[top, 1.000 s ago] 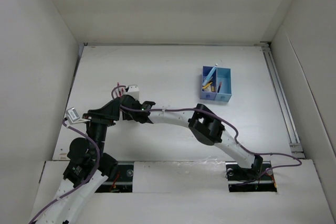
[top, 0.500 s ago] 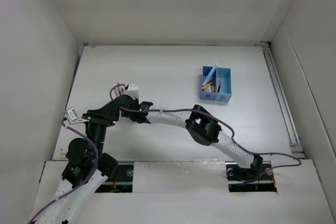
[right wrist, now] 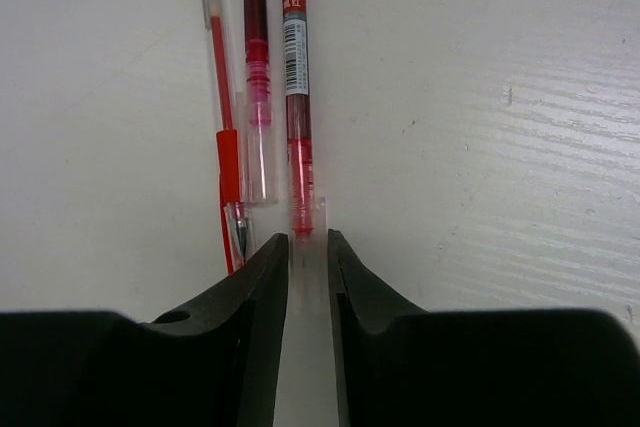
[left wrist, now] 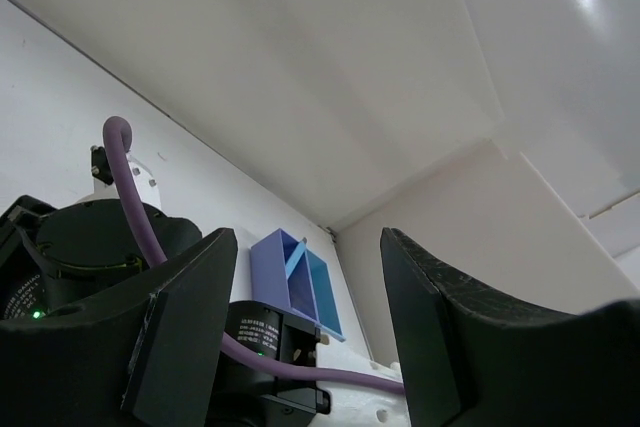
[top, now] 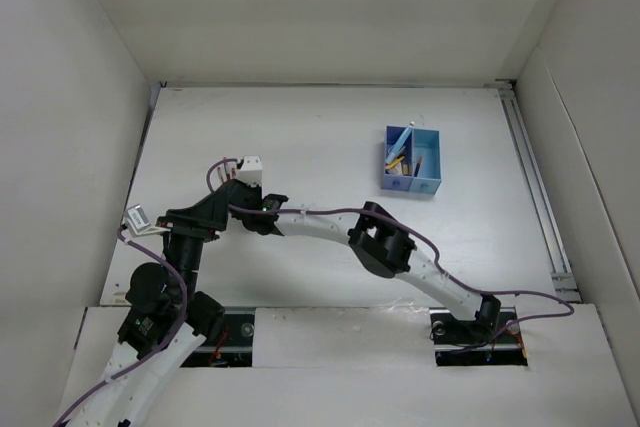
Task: Sort the stationery into containers
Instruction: Pick up the pen from the center of the board.
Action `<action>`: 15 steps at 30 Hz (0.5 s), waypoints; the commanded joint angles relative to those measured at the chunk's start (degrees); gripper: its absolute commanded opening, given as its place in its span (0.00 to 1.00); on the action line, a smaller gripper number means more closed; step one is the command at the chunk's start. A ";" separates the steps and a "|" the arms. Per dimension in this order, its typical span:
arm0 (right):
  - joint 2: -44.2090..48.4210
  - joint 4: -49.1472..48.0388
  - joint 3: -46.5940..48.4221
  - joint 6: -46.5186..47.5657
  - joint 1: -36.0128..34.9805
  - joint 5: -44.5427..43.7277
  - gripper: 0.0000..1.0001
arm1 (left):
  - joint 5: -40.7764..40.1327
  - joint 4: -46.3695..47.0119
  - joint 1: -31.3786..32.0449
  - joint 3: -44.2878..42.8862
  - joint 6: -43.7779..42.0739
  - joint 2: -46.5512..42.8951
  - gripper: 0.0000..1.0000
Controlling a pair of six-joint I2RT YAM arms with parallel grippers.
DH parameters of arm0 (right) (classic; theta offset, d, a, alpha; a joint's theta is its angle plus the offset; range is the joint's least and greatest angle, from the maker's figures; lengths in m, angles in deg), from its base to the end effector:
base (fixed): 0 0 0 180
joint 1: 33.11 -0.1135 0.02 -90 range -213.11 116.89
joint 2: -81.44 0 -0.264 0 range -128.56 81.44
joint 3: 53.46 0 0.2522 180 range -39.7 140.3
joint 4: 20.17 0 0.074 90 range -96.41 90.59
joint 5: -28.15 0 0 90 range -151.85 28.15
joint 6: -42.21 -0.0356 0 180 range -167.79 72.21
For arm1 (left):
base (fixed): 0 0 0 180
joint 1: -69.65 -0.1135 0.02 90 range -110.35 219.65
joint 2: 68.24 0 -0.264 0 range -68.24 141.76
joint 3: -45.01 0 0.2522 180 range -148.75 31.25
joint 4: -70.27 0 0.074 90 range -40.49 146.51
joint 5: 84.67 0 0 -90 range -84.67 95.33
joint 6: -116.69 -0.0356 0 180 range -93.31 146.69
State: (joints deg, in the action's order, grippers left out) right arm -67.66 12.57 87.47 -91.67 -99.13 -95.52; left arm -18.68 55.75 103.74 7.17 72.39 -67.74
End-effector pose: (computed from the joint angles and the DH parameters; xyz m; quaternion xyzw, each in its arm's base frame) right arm 0.2515 0.5169 0.1454 -0.0491 0.8776 0.1742 0.4440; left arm 0.0534 -0.0187 0.3101 -0.2271 0.5208 -0.4343 0.6989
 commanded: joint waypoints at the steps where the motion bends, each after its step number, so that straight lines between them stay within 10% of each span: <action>1: -4.10 3.43 0.18 -0.07 0.10 1.94 0.27 | 0.63 1.37 0.28 -1.59 0.19 -13.06 0.56; 8: -2.88 2.65 -2.98 -0.59 0.63 1.24 0.00 | 0.63 1.37 0.28 -1.59 0.19 -13.06 0.57; 15: 7.05 -2.72 -16.85 -3.49 0.63 -0.87 0.00 | 0.10 1.37 0.28 -1.59 0.19 -13.06 0.57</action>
State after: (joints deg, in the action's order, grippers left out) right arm -62.72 5.14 76.70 -94.14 -98.73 -95.96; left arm -18.70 55.69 103.74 7.17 72.47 -67.74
